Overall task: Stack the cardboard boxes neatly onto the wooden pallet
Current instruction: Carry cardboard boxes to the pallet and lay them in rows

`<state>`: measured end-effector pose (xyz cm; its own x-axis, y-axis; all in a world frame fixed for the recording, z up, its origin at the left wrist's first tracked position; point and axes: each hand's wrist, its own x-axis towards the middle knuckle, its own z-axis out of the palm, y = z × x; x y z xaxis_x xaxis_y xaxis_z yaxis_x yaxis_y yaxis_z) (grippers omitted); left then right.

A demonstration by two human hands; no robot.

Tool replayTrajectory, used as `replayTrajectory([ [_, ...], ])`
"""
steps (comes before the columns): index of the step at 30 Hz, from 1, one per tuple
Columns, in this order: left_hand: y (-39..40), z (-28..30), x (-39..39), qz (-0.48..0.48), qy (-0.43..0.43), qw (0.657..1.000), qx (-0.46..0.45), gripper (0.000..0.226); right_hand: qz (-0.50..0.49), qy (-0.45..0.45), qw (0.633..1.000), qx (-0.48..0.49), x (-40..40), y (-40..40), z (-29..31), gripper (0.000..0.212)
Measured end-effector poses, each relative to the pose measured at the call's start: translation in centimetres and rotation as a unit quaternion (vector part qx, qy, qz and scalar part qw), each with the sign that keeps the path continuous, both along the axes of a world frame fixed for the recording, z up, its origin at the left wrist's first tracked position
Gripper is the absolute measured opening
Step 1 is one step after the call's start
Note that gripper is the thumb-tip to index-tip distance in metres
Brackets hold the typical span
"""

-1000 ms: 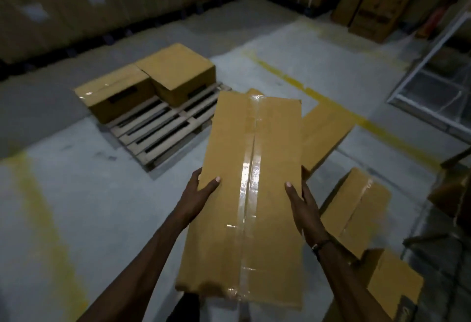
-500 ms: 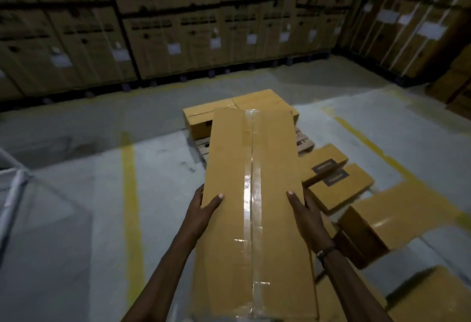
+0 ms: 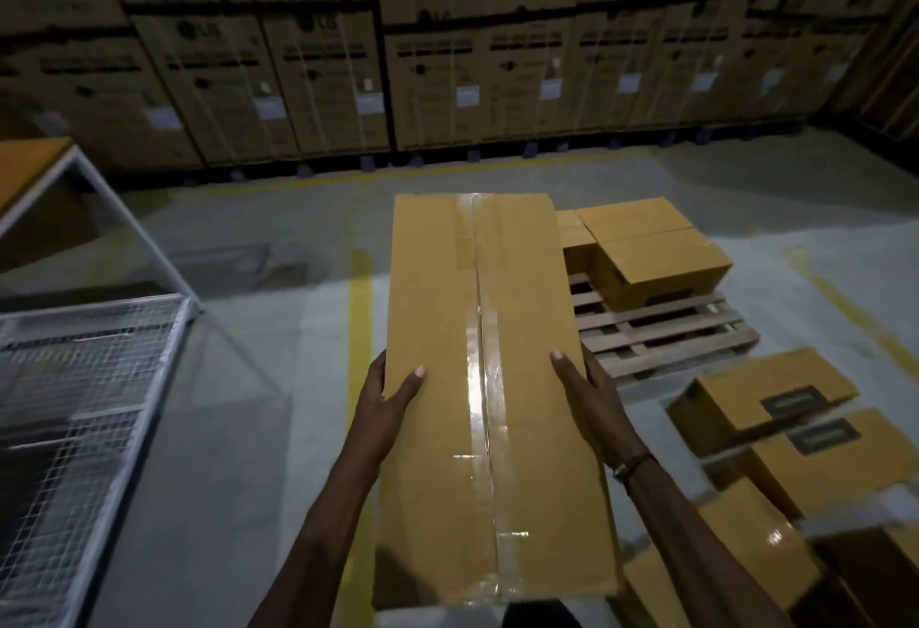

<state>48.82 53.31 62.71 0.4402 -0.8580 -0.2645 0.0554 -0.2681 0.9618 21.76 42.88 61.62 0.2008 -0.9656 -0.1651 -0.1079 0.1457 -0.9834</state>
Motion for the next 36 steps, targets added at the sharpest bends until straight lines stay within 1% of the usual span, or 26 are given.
replayTrajectory([
  [2,-2.2,-0.4,2.5,0.006,-0.002,1.0,0.005,0.061,0.012,0.01,1.0,-0.001,2.6,-2.6,-0.2,0.059],
  [4,-4.8,-0.8,4.9,0.011,-0.004,1.0,0.008,0.067,0.021,0.013,1.0,0.0,5.0,-5.5,-0.6,0.061],
  [7,-9.4,-1.2,8.5,0.014,-0.007,1.0,0.006,0.063,0.023,0.005,1.0,0.001,8.5,-10.6,-1.4,0.073],
  [8,-11.1,-1.1,9.7,0.015,-0.012,1.0,0.004,0.06,0.021,0.005,1.0,0.003,9.8,-12.4,-1.6,0.075],
  [10,-14.7,-1.0,12.2,0.015,-0.019,1.0,0.002,0.058,0.022,0.001,1.0,0.005,12.4,-16.1,-1.7,0.067],
  [13,-20.3,-0.7,15.9,0.018,-0.028,0.999,0.008,0.063,0.029,-0.009,0.999,0.014,16.1,-21.8,-1.6,0.061],
  [17,-27.8,0.0,20.7,0.016,-0.042,0.999,0.011,0.068,0.035,-0.023,0.999,0.011,20.6,-29.4,-1.1,0.059],
  [20,-33.2,0.6,24.0,0.004,-0.04,0.999,0.01,0.068,0.027,-0.024,0.999,0.019,23.5,-34.4,-0.6,0.067],
  [22,-37.0,0.9,25.8,-0.011,-0.048,0.999,0.003,0.064,0.015,-0.028,0.999,0.019,25.2,-37.4,-0.5,0.067],
  [25,-43.3,0.9,28.7,-0.044,-0.055,0.998,0.007,0.061,-0.006,-0.036,0.999,0.018,27.6,-41.7,-0.5,0.055],
  [27,-47.8,0.4,30.6,-0.072,-0.057,0.996,0.005,0.059,-0.029,-0.036,0.999,0.015,28.9,-44.5,-0.8,0.052],
  [30,-55.1,-0.2,33.4,-0.126,-0.075,0.989,0.011,0.065,-0.074,-0.037,0.997,0.008,31.0,-48.7,-1.7,0.054],
  [32,-60.0,-0.5,34.9,-0.166,-0.083,0.983,0.002,0.065,-0.112,-0.046,0.993,0.005,32.4,-51.3,-2.3,0.056],
  [36,-69.8,-1.1,36.8,-0.258,-0.087,0.962,-0.001,0.062,-0.211,-0.05,0.976,0.016,34.3,-55.5,-3.3,0.069],
])
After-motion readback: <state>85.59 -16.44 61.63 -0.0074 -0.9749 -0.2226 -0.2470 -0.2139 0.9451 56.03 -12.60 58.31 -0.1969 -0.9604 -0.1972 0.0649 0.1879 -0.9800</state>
